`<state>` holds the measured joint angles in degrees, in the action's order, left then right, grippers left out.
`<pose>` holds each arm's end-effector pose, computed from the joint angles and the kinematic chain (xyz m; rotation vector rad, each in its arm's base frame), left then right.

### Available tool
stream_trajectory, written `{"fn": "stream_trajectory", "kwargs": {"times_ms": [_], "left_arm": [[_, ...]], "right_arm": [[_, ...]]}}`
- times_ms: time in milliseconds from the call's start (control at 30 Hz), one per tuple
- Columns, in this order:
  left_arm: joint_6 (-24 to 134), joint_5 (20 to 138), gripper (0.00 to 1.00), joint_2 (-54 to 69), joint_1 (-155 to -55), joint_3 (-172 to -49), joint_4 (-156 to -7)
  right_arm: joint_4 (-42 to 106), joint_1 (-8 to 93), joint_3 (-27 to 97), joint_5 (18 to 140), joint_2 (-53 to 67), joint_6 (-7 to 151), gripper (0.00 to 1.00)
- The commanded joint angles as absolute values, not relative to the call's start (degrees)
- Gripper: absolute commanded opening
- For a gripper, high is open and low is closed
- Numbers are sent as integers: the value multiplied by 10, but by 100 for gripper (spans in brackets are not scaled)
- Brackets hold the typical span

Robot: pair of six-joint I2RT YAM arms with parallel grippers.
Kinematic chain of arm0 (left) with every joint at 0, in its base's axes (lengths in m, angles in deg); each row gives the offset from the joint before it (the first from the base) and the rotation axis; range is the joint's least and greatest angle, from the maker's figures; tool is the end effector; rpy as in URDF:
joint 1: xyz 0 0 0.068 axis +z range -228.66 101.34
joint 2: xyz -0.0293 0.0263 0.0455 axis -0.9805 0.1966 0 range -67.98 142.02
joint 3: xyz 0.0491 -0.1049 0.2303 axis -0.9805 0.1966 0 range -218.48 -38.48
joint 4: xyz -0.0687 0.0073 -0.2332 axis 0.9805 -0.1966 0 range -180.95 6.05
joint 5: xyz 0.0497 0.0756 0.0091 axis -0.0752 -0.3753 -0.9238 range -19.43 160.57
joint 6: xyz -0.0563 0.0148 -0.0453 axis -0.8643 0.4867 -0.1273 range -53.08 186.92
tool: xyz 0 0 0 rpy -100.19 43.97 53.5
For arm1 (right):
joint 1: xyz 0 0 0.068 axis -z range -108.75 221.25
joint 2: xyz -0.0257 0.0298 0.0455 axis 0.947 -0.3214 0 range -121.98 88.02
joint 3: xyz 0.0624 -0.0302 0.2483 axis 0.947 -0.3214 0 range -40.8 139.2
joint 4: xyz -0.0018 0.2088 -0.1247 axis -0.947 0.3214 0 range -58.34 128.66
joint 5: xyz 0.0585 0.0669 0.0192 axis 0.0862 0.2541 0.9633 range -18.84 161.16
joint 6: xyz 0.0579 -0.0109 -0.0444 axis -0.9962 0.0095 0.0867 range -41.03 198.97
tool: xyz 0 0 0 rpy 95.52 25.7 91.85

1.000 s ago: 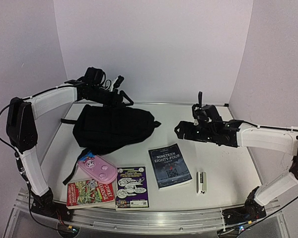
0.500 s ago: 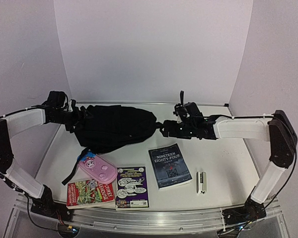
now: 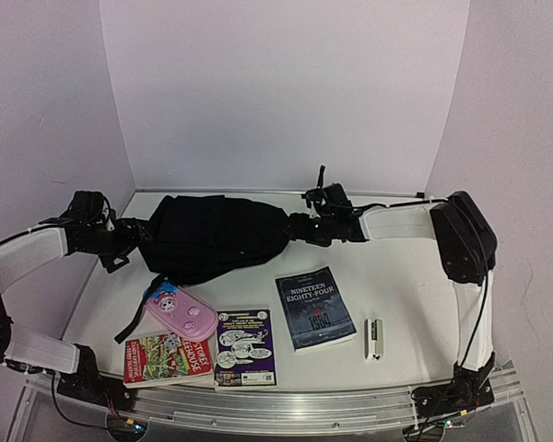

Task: Pack the student bag
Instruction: Adjust the student bag at the center of the board.

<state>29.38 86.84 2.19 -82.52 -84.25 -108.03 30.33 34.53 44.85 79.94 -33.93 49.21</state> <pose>0.2523 -0.0343 0.2090 -0.5899 2.4126 -0.6639 0.3784 0.2941 0.1619 -0.2309 2.2830 0.8018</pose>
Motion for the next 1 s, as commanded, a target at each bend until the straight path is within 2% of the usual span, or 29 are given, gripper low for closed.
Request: {"fn": "stream_trajectory", "kwargs": {"times_ms": [0,133,200,300,367,533,633,700,967], "left_arm": [[279,889,95,35,-822,-814,-1033],[277,900,93,77,-821,-820,-1007],[279,903,89,101,-821,-824,-997],[283,917,72,131,-821,-828,-977],[289,925,57,147,-821,-830,-966],[319,962,20,187,-821,-850,-953],[335,977,5,194,-820,-861,-947],[345,982,1,193,-821,-866,-944],[360,1002,0,218,-822,-911,-934]], "right_arm": [[279,350,503,842,-385,502,75],[275,351,530,866,-424,499,72],[270,351,539,878,-437,497,70],[254,351,547,904,-450,496,62],[243,351,550,923,-455,497,52],[224,350,546,944,-448,504,16],[213,351,525,942,-419,510,2],[209,351,504,941,-391,513,0],[205,324,334,920,-214,516,0]]}}
